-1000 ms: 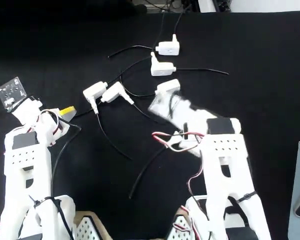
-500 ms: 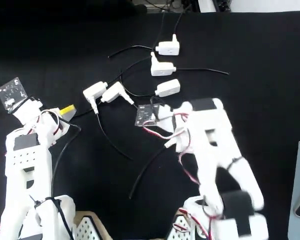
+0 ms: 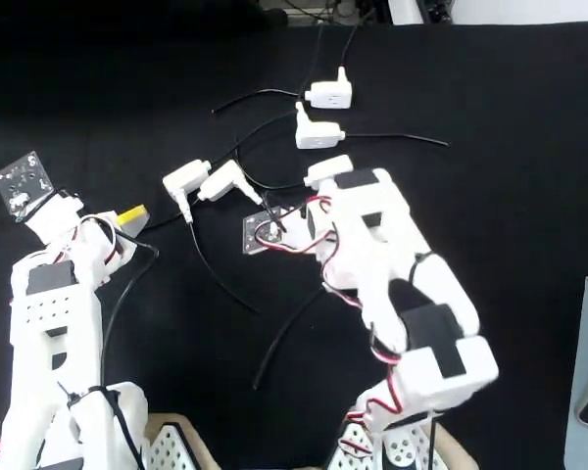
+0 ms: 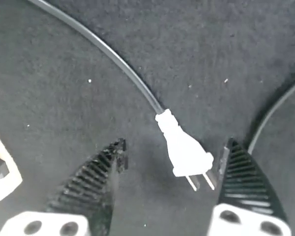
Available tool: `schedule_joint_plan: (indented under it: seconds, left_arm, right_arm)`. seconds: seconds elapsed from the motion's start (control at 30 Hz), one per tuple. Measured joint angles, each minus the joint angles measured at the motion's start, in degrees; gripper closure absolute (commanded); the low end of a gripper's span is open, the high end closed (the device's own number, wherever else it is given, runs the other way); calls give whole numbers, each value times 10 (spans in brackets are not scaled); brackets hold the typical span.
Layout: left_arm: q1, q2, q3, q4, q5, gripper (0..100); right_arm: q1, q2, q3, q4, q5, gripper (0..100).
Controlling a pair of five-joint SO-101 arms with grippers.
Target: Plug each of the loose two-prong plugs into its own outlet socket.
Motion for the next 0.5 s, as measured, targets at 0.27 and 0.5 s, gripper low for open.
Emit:
schedule_joint_plan:
  seconds: [0.27,0.5]
  left_arm:
    - [0,0,0,0,0,651]
    - [0,0,0,0,0,651]
  right_arm:
    - [4,69,-31,2,2,819]
    - [5,96,-49,-3,2,984]
